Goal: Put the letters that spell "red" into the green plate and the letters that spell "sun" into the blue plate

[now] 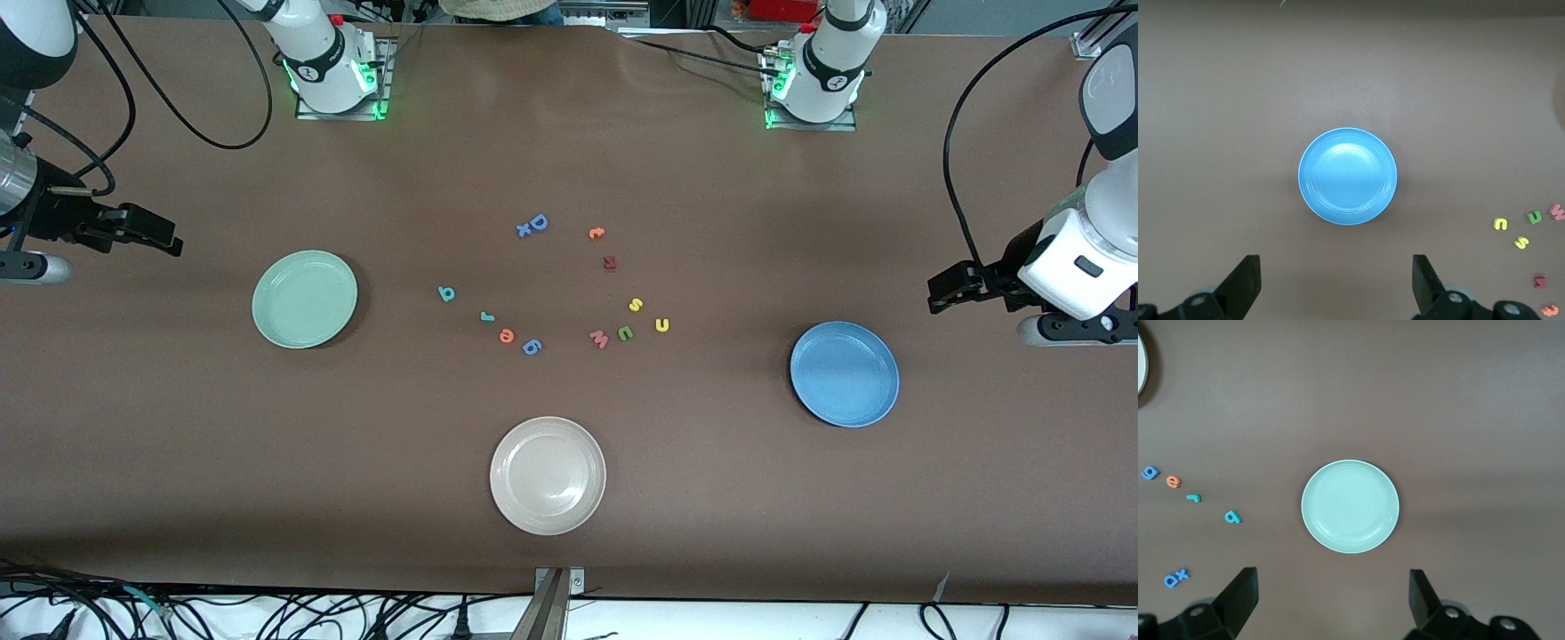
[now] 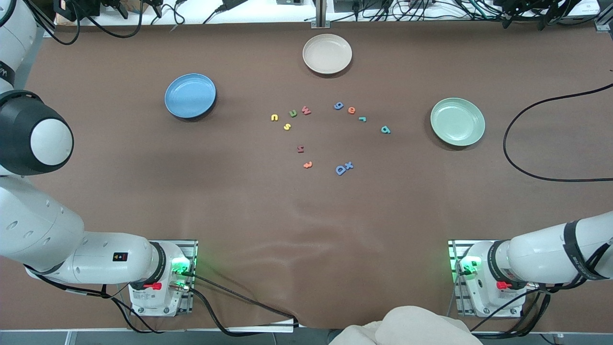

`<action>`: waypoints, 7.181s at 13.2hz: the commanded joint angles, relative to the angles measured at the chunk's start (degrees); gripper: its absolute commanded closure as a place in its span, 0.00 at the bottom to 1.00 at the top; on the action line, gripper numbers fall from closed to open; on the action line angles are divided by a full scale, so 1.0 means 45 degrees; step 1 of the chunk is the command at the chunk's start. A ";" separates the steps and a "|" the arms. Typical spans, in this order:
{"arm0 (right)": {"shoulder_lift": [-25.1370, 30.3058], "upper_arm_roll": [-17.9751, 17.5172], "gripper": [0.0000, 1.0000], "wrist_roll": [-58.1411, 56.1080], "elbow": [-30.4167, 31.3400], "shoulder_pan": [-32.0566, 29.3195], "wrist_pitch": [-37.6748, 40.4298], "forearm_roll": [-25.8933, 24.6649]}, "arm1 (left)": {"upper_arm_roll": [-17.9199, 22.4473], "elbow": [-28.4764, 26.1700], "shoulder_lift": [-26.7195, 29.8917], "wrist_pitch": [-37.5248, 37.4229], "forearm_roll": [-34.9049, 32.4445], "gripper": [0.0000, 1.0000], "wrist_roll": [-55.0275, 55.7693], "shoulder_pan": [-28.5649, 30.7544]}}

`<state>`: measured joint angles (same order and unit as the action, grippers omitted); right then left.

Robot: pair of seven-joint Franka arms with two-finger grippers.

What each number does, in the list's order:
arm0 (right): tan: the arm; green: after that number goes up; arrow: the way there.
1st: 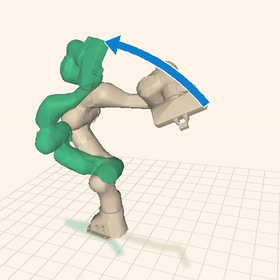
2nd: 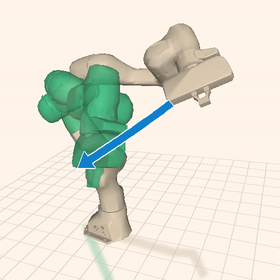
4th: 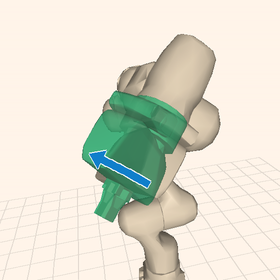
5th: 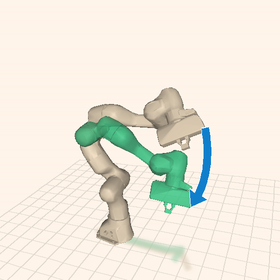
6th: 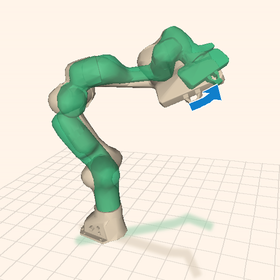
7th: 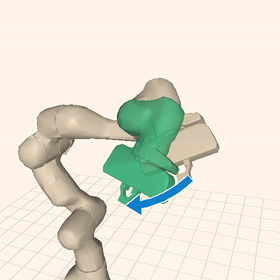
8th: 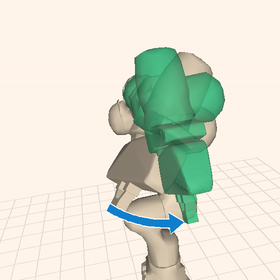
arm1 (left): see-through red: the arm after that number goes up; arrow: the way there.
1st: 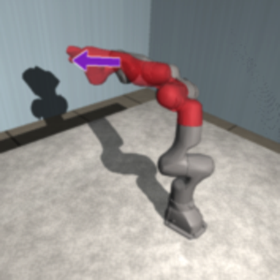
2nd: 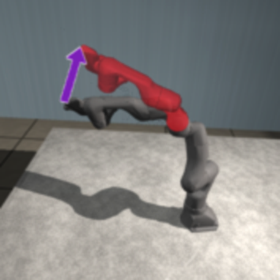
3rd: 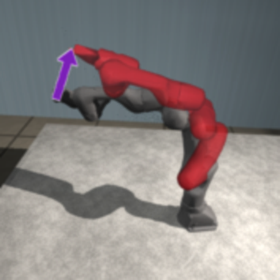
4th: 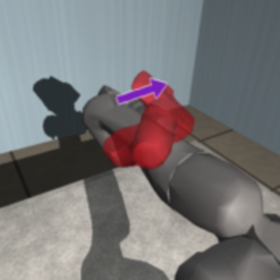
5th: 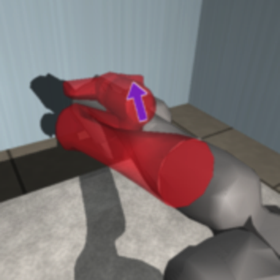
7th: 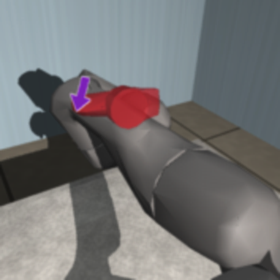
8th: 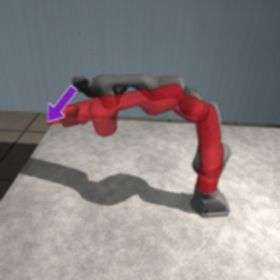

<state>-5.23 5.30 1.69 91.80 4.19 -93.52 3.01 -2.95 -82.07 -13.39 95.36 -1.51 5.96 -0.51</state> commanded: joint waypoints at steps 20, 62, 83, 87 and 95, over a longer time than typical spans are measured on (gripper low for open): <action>0.0146 -0.0006 0.00 0.0074 -0.0048 0.0026 0.0197 -0.0200 | -0.0009 0.0366 -0.0189 -0.0039 0.0140 0.00 -0.0134 0.0015; 0.0126 -0.0006 0.00 0.0113 -0.0048 0.0045 0.0197 -0.0181 | 0.0167 0.0366 -0.0130 -0.0059 0.0160 0.00 -0.0134 0.0054; 0.0126 -0.0026 0.00 0.0094 -0.0048 0.0045 0.0197 -0.0161 | 0.0206 0.0366 -0.0072 -0.0059 0.0140 0.00 0.0100 0.0074; 0.0126 -0.0026 0.00 0.0094 -0.0048 0.0045 0.0216 -0.0142 | 0.0342 0.0385 -0.0072 -0.0059 0.0101 0.00 0.0101 0.0074; 0.0029 -0.0026 0.00 0.0289 -0.0106 0.0357 0.0022 -0.0258 | 0.0537 0.0366 -0.0033 -0.0098 -0.1560 0.00 0.0081 -0.0082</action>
<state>-5.23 5.23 2.13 91.80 5.23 -93.46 3.00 -0.44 -81.53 -13.38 95.37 -7.11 6.25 -0.60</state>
